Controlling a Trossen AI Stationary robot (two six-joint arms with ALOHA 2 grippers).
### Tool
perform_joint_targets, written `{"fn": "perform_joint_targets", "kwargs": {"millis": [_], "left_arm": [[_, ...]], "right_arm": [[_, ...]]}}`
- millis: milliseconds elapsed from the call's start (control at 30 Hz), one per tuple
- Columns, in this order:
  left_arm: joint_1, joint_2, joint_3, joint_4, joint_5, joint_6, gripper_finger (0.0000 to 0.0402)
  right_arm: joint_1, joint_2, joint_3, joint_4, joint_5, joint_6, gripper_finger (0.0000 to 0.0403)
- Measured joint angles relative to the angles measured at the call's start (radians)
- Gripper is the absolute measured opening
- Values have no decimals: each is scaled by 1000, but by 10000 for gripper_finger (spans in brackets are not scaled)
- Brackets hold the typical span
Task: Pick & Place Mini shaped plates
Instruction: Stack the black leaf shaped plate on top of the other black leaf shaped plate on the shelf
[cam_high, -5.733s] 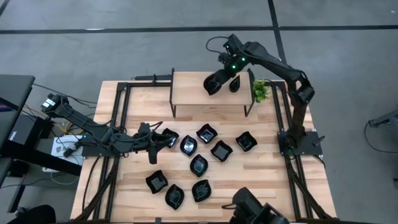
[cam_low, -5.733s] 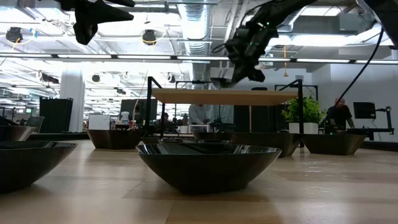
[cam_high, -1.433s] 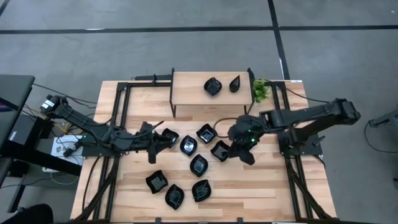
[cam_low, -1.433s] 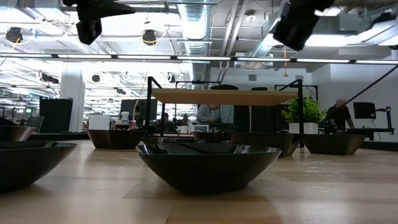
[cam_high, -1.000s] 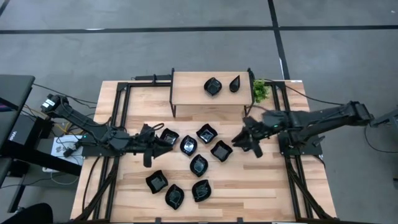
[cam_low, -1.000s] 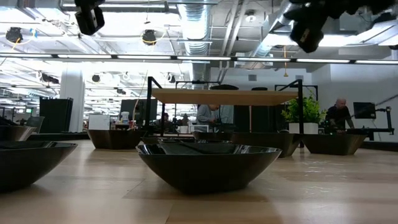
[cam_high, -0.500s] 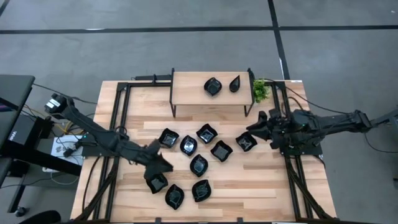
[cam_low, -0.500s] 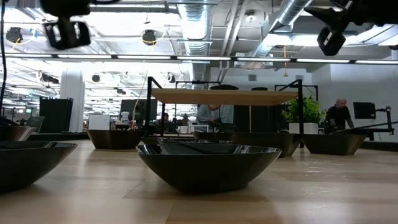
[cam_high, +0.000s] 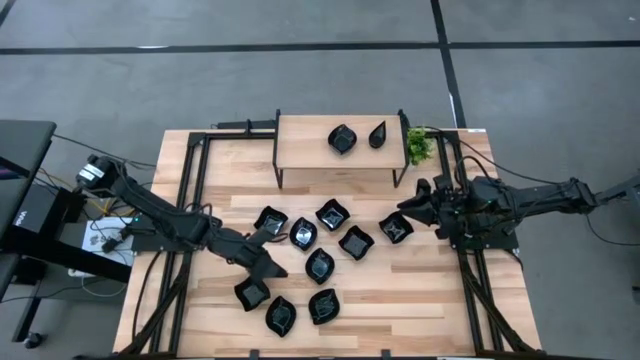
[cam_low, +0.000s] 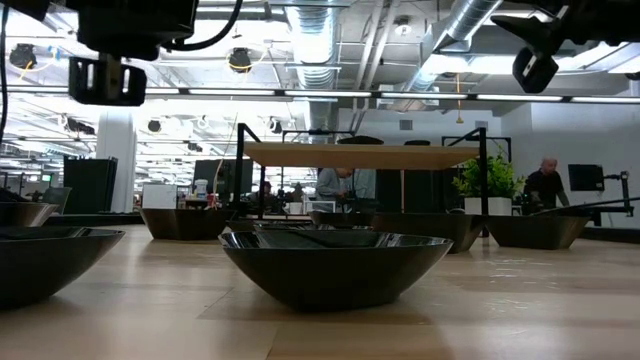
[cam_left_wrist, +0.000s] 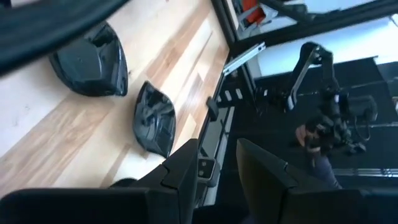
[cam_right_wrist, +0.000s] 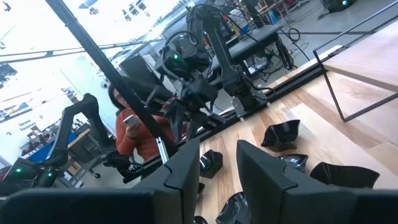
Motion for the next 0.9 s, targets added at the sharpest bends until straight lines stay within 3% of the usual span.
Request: {"fn": "perform_joint_targets", "kwargs": {"millis": [267, 467, 733, 900], "left_arm": [[16, 0, 0, 27, -97, -82, 113], [-33, -1, 40, -17, -197, -161, 113], [-164, 41, 245, -323, -330, -162, 113], [-193, 186, 386, -475, -293, -194, 113]], "right_arm": [[0, 0, 1, -4, 0, 0, 102], [0, 0, 1, -4, 0, 0, 102], [0, 0, 2, -16, 0, -10, 102], [0, 0, 2, -48, 0, -11, 102]]}}
